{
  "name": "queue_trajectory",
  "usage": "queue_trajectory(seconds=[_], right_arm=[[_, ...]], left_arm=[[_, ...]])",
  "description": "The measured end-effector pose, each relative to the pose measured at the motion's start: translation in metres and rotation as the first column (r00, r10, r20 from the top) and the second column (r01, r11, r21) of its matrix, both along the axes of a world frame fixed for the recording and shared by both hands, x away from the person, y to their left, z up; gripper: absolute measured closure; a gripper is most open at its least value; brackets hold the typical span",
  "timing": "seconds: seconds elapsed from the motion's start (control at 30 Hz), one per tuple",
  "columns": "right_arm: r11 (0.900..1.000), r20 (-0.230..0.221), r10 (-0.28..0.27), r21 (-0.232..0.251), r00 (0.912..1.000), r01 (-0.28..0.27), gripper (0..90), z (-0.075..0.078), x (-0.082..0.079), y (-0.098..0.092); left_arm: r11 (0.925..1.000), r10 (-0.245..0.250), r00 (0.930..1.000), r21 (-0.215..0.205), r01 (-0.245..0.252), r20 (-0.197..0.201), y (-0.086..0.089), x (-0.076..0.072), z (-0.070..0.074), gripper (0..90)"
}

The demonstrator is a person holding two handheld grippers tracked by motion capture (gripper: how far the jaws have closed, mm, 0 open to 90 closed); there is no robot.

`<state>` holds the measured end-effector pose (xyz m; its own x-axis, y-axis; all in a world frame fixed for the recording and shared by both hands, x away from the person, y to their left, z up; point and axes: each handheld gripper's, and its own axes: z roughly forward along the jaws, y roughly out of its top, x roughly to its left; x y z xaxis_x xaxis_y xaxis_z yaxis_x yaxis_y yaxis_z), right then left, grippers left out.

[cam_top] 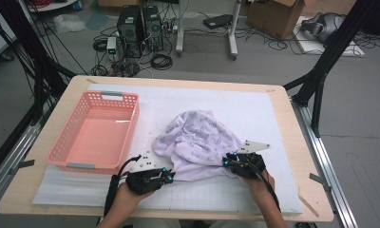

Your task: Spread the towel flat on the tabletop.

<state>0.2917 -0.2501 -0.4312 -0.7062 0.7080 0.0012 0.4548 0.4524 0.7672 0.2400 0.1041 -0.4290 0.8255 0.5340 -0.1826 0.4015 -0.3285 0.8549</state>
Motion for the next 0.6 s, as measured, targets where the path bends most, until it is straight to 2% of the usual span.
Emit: queue_trajectory(seconds=[0.1,0.17,0.27,0.3,0.37,0.43,0.6], right_arm=[[0.999,0.008,0.014,0.044,0.9999,-0.014,64.3,0.005,-0.009,-0.009],[0.996,0.030,0.007,0.084,0.9995,-0.009,63.4,0.011,-0.014,-0.018],[0.995,0.051,-0.052,0.089,0.9974,0.047,63.0,0.019,-0.018,-0.034],[0.994,0.053,-0.079,0.085,0.9955,0.075,62.9,0.019,-0.018,-0.039],[0.990,0.044,-0.122,0.083,0.9916,0.118,62.4,0.015,-0.016,-0.048],[0.985,0.031,-0.153,0.081,0.9877,0.150,60.8,0.010,-0.015,-0.054],[0.976,0.020,-0.212,0.045,0.9770,0.211,52.6,-0.003,-0.010,-0.060]], left_arm=[[1.0000,0.003,0.9999,0.006,-0.003,-0.012,0.010,-0.011,-0.002,84.1],[0.9999,0.005,0.9998,0.015,-0.005,-0.017,0.017,-0.017,-0.005,84.1],[0.9996,0.016,0.9996,0.024,-0.015,-0.022,0.026,-0.021,-0.008,83.7],[0.9994,0.030,0.9993,0.017,-0.030,-0.022,0.027,-0.021,-0.007,81.0],[0.9981,0.060,0.9974,-0.008,-0.061,-0.039,0.028,-0.016,-0.004,59.2],[0.9955,0.088,0.9959,-0.033,-0.089,-0.020,0.028,-0.012,0.002,46.0],[0.9896,0.127,0.9919,-0.070,-0.126,0.008,0.020,0.008,0.016,35.6]])
